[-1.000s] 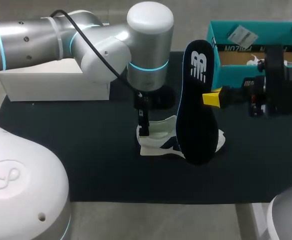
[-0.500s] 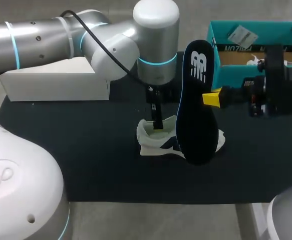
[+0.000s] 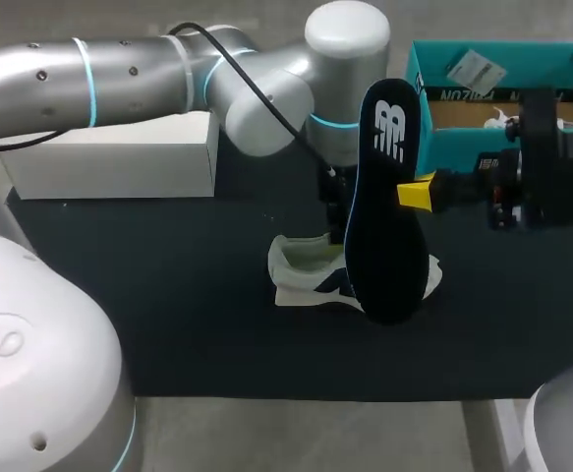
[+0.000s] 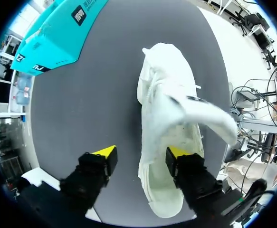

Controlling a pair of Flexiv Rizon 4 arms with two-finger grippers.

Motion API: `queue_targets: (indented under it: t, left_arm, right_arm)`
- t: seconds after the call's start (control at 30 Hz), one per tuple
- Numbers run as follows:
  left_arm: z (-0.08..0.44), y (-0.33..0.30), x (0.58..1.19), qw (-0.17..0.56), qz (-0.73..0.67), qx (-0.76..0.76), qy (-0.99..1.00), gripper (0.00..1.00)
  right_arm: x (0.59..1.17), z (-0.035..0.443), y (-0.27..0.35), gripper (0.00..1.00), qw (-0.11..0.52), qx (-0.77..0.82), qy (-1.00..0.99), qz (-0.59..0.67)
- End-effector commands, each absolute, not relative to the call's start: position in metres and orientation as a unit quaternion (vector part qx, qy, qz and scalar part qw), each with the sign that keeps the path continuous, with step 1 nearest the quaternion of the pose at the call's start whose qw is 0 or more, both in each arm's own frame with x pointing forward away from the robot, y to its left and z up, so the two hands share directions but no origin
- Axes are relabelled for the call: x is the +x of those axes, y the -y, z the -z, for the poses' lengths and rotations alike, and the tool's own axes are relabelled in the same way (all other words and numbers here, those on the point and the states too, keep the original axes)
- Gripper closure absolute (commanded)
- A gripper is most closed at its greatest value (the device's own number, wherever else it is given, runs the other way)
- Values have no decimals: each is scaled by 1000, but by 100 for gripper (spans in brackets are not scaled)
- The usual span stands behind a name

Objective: Take the shoe out of the shoebox, open the shoe tongue, remove and reinsert the insole, then place the shoe into the shoebox

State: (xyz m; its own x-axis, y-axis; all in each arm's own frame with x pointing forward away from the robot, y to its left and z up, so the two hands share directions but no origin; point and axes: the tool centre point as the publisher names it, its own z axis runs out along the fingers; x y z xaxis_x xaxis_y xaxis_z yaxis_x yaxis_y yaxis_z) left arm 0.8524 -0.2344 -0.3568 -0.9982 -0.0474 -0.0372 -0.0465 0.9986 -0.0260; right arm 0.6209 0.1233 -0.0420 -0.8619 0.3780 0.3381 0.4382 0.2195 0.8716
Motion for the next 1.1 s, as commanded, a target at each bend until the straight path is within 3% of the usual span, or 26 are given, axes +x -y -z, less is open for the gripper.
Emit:
queue_targets:
  t: [0.03,0.17,0.3,1.1]
  left_arm:
    - [376,243,860,1,18,-20,-1000,68]
    - [387,243,861,-10,23,-22,-999,76]
    - [389,242,858,-13,26,-16,-999,100]
    - [374,231,841,-36,46,55,-997,100]
  right_arm:
    - [615,41,-129,100,21,-265,779,567]
    - [615,41,-129,100,21,-265,779,567]
    - [615,41,-129,100,21,-265,779,567]
    - [615,41,-129,100,21,-265,779,567]
